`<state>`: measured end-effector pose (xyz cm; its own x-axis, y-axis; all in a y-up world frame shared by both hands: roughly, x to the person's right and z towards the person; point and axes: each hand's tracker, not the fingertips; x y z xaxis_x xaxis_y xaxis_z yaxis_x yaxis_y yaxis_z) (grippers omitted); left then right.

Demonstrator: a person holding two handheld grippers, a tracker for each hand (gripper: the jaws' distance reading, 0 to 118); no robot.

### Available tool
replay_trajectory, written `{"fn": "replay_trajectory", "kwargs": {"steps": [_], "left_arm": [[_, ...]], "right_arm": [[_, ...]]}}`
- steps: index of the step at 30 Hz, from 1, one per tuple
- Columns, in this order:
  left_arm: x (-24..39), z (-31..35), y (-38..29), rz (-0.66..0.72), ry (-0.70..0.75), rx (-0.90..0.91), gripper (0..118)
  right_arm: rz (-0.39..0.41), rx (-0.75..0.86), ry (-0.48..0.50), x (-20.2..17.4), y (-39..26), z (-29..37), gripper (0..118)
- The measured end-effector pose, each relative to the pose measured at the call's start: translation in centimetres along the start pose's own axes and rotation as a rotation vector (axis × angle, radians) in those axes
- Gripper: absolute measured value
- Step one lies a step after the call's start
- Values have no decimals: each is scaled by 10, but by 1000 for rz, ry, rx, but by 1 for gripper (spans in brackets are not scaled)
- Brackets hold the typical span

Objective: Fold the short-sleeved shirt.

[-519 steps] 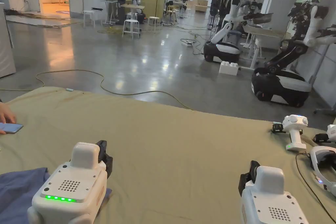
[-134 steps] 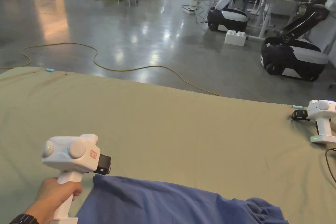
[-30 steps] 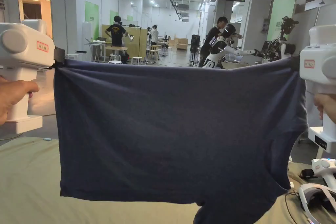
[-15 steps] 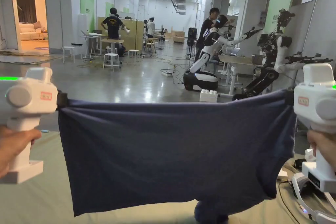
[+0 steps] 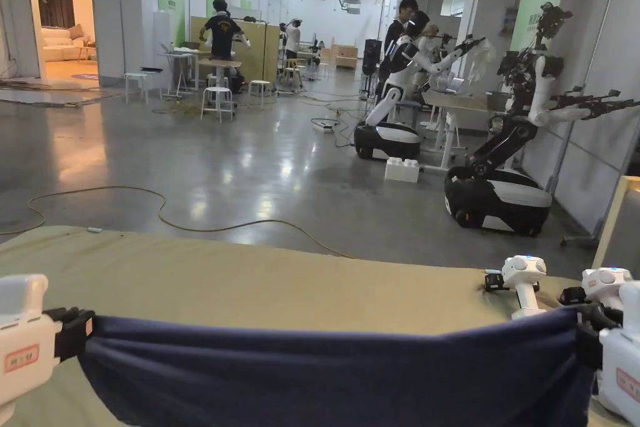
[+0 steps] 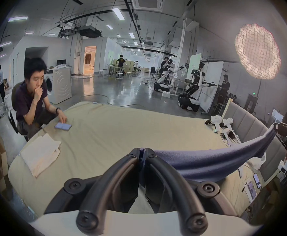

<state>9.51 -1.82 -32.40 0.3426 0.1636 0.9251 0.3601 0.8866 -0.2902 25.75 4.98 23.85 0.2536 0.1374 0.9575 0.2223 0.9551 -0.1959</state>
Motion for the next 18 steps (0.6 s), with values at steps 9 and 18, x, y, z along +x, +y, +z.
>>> {"fn": "replay_trajectory", "kwargs": {"steps": [9, 18], "left_arm": [[-27, 24, -120, 5, 22, -226, 6], [-33, 24, -221, -17, 84, -442, 6]], "right_arm": [[39, -267, 16, -21, -128, 38, 1], [-28, -583, 40, -21, -252, 36, 1]]}}
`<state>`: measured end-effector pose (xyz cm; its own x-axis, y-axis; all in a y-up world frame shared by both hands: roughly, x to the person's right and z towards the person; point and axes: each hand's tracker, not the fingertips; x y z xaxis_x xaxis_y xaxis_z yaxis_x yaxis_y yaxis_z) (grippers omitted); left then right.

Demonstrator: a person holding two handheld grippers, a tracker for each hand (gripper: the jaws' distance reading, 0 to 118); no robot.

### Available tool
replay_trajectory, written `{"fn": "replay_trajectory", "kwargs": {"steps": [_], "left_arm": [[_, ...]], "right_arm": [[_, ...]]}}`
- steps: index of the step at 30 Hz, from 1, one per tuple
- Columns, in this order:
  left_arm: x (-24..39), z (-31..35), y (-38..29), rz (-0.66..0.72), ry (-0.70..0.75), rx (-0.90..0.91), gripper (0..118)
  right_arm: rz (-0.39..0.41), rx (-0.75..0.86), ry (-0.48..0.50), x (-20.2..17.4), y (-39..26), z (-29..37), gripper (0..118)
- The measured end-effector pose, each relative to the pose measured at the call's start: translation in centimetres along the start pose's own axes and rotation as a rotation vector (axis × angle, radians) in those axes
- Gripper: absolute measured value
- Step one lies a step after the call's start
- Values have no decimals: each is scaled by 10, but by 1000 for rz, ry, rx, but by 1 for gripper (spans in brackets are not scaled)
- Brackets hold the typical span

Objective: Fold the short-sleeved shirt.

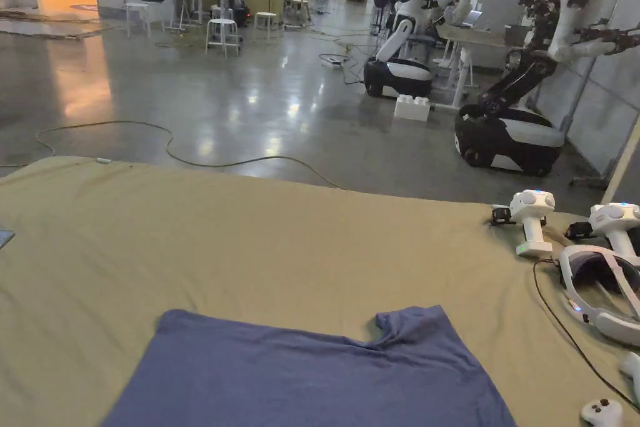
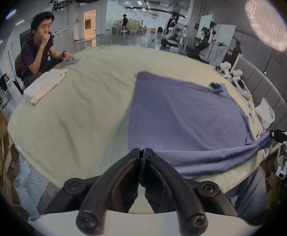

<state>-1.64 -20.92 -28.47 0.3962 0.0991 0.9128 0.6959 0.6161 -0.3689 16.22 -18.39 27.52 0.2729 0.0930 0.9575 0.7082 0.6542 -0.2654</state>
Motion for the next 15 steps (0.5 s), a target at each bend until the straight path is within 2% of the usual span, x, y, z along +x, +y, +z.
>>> {"fn": "replay_trajectory", "kwargs": {"steps": [8, 11, 13, 14, 15], "left_arm": [[-19, -16, -14, 29, -13, -50, 6], [-21, -24, -12, 25, 6, -79, 15], [-7, -17, -12, 19, 35, -74, 30], [-6, -16, -10, 20, 36, -68, 34], [-5, -14, -8, 26, 22, -53, 38]], "right_arm": [[-12, -23, -13, 7, -20, -17, 2], [-10, -39, -20, 5, -19, -23, 8], [-3, -39, -26, 2, -18, -23, 28], [0, -30, -27, 1, -17, -22, 45], [2, -12, -23, -3, -15, -19, 66]]}}
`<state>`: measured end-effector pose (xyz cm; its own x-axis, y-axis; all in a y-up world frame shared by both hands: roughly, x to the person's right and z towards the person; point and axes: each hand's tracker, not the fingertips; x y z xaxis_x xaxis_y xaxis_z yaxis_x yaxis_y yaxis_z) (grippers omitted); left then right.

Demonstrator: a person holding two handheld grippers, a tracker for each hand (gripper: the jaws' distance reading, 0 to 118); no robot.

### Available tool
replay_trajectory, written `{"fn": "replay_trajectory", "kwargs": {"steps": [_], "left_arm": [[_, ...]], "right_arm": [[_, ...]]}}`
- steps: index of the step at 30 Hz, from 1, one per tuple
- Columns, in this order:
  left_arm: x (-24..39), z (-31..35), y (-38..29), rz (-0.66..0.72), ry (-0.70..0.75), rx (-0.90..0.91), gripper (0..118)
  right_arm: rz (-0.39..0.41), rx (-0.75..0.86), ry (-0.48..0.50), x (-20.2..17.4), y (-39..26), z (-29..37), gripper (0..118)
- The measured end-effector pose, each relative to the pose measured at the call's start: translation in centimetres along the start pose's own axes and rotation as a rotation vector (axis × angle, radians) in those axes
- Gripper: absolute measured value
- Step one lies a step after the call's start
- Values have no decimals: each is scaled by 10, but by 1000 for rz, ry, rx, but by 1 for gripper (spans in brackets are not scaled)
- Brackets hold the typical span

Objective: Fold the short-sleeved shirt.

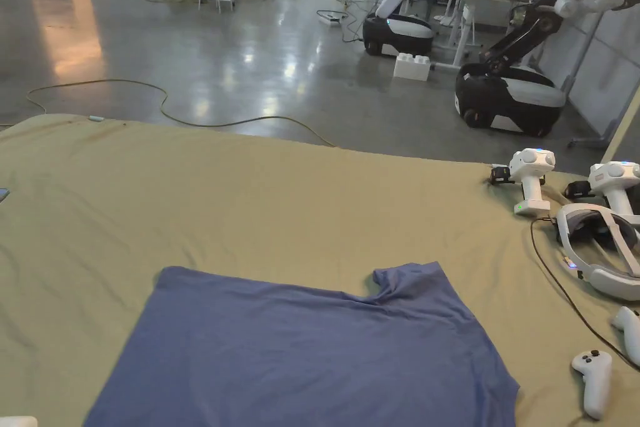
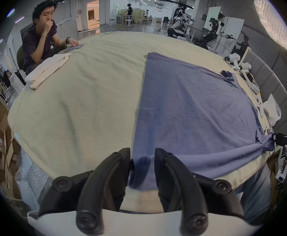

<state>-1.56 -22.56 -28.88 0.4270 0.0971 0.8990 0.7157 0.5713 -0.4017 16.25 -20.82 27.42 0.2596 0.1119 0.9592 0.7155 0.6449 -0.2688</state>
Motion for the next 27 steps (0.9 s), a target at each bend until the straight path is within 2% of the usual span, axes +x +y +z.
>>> {"fn": "replay_trajectory", "kwargs": {"steps": [2, 8, 10, 14, 17, 19, 20, 21, 22, 23, 24, 25, 27], "left_arm": [[8, 8, 6, 16, -45, 44, 51], [31, 19, 35, -34, -97, 195, 52], [41, 23, 44, -55, -93, 263, 52], [71, 36, 60, -105, -70, 410, 51], [94, 48, 67, -136, -47, 498, 50], [107, 54, 69, -159, -37, 557, 42], [113, 57, 70, -163, -19, 586, 34], [116, 58, 71, -166, -9, 616, 22], [119, 60, 72, -170, -7, 644, 18], [122, 63, 73, -172, -11, 656, 11], [125, 65, 74, -171, -20, 670, 4], [125, 65, 75, -172, -26, 681, 2], [128, 71, 77, -173, -27, 720, 0]], "right_arm": [[12, 41, 15, -7, 6, 5, 69], [76, 250, -28, -35, 36, 23, 69], [48, 361, -19, -44, 44, 32, 69], [-57, 564, -28, -60, 57, 50, 68], [-82, 666, -56, -75, 65, 59, 65], [-80, 708, -38, -83, 69, 63, 59], [-70, 715, -33, -87, 73, 64, 53], [-54, 745, -25, -91, 75, 65, 29], [-42, 769, -44, -96, 77, 66, 11], [-32, 781, -82, -101, 79, 67, 6], [-30, 786, -70, -103, 82, 67, 0], [-21, 799, -29, -104, 84, 68, 0], [-21, 812, -30, -109, 84, 70, 0]]}}
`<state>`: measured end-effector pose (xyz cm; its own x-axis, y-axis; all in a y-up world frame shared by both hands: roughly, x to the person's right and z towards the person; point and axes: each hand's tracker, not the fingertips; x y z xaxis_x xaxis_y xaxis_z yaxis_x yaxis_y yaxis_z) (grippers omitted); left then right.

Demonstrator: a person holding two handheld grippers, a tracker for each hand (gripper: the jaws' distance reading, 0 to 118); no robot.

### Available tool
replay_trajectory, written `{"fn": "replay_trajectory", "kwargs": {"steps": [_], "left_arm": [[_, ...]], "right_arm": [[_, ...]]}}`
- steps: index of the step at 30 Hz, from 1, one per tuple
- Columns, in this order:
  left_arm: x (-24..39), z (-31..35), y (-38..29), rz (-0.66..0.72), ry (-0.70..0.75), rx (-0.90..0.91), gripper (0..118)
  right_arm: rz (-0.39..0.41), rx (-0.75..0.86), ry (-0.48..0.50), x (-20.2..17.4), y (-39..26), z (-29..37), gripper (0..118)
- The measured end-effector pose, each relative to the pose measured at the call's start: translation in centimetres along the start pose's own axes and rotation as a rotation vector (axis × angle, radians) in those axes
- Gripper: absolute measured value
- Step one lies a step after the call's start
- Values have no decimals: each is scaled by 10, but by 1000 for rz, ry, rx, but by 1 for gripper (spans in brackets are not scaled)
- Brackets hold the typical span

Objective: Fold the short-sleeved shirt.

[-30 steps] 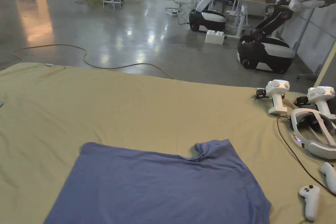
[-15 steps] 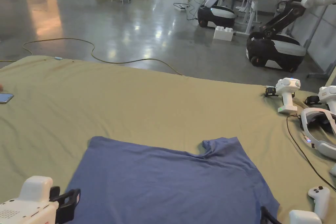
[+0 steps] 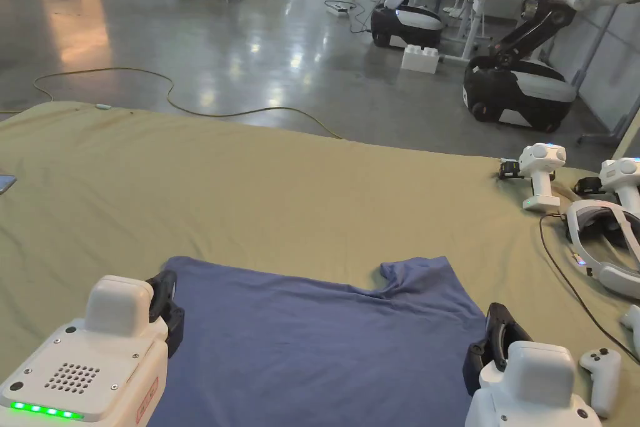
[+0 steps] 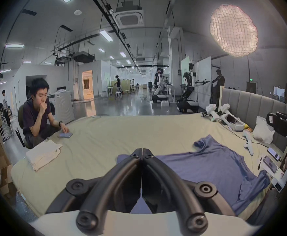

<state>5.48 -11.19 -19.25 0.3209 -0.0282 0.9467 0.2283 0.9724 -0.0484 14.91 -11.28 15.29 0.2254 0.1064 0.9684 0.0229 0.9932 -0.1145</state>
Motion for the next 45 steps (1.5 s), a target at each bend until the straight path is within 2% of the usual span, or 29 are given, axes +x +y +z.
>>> {"fn": "replay_trajectory", "kwargs": {"steps": [7, 14, 19, 22, 23, 25, 27, 29, 33, 35, 38, 39, 40, 42, 43, 44, 45], "left_arm": [[-10, -1, 7, 19, 14, 21, 0], [-59, 16, -32, -10, -2, -340, 0], [-106, 39, -75, 69, 11, -641, 0], [-124, 43, -99, 133, -14, -744, 1], [-128, 41, -105, 160, -17, -783, 4], [-132, 37, -114, 213, -4, -802, 33], [-135, 26, -120, 292, -15, -829, 53], [-135, 13, -127, 354, -20, -860, 62], [-124, -15, -147, 328, 40, -979, 61], [-111, -14, -147, 279, 79, -942, 59], [-93, -13, -141, 131, 91, -928, 32], [-88, -14, -140, 105, 74, -927, 19], [-85, -16, -138, 106, 62, -934, 12], [-85, -18, -140, 123, 46, -944, 10], [-85, -19, -140, 122, 49, -947, 10], [-87, -19, -139, 123, 46, -950, 10], [-88, -17, -137, 123, 42, -951, 10]], "right_arm": [[13, 17, 25, -6, 3, -4, 0], [20, -66, 44, 0, -9, -7, 0], [23, -135, 55, 2, -23, -10, 0], [25, -168, 58, 1, -31, -12, 0], [26, -182, 61, 1, -34, -13, 0], [22, -202, 67, 1, -38, -13, 0], [25, -218, 66, 1, -41, -12, 0], [30, -228, 61, 3, -44, -11, 0], [37, -249, 49, 12, -48, -7, 0], [45, -262, 37, 18, -50, -4, 0], [55, -284, 6, 32, -50, 1, 0], [52, -291, -7, 38, -50, 2, 0], [50, -299, -17, 44, -50, 4, 0], [67, -332, -43, 57, -48, 6, 0], [78, -355, -55, 64, -48, 6, 5], [89, -388, -59, 72, -48, 6, 21], [91, -425, -56, 82, -48, 7, 52]]}}
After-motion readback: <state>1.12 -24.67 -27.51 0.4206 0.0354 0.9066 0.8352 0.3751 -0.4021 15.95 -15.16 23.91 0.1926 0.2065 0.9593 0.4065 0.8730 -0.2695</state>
